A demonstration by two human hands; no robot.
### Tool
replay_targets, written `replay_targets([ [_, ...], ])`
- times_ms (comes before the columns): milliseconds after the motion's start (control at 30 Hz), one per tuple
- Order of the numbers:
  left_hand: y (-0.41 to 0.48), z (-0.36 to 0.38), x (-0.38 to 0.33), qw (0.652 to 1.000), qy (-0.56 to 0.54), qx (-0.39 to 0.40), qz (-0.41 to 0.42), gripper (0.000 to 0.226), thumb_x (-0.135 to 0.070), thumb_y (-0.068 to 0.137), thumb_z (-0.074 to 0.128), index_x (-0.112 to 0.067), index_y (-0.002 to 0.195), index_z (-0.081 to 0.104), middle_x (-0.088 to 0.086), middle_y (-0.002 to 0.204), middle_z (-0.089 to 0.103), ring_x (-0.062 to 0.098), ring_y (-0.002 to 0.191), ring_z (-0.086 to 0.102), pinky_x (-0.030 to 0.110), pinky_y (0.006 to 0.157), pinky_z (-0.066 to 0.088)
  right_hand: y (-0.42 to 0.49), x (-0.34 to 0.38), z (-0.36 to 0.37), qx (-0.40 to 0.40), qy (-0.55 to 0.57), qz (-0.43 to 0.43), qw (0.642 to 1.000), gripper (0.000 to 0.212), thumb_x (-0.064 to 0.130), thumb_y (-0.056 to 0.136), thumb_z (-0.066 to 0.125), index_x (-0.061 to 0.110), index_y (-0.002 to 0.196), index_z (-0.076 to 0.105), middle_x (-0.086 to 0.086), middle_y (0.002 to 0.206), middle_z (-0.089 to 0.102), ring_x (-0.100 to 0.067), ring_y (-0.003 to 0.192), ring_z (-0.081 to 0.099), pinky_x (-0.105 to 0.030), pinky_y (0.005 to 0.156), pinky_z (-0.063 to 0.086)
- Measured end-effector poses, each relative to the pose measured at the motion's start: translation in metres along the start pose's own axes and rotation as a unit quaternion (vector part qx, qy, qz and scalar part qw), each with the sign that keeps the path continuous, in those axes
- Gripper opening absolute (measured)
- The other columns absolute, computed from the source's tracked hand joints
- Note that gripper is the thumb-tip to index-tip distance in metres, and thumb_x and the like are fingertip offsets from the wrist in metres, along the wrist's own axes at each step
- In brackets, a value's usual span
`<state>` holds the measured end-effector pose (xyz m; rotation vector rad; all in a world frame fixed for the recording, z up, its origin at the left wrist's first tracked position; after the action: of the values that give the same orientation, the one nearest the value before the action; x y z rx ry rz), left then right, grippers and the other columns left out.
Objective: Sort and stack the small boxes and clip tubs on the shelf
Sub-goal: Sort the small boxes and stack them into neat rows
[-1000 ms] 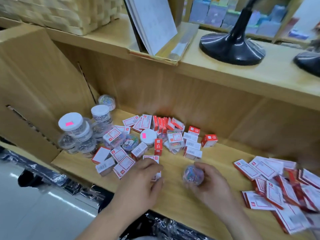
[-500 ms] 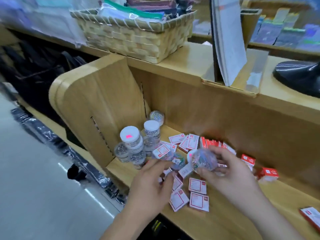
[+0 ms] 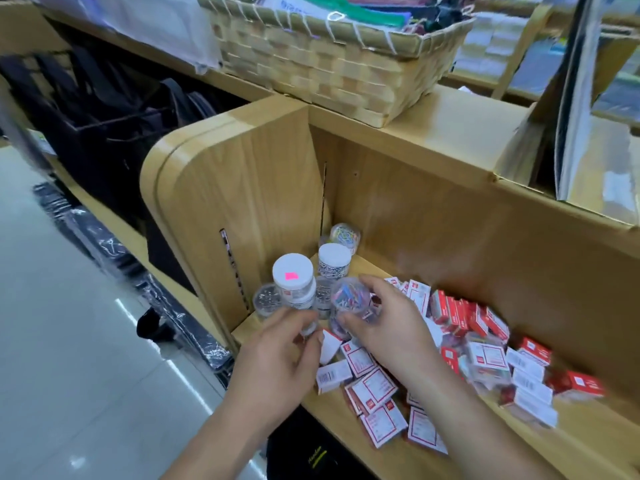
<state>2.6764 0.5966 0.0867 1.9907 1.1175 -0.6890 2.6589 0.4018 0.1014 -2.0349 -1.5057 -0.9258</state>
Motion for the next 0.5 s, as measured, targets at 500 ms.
replay_targets([
  [500,0.023,0.017,-0.01,0.997,0.014,0.066,0.031,0.024,-0.029,0.091,0.067,-0.029,0.114,0.071,-0.022,0.097,0.061,-0.002,0.079,0.059,0.017,0.066,0.046,0.081,-0.079,-0.023,0.228,-0.199,-0.087,0.949,0.036,0.045,0.085,0.073,0.039,0.121,0.07,0.001,0.147,0.051,-0.015,0.139,0.041,-0.033,0.115,0.033],
])
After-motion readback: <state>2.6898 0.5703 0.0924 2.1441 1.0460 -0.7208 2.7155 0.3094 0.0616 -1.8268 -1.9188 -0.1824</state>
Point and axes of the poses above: each hand's wrist, its own y-axis towards the middle knuckle, its own z-axis out of the palm, x = y × z, the point moved 3 cm from there along y, towards the middle knuckle
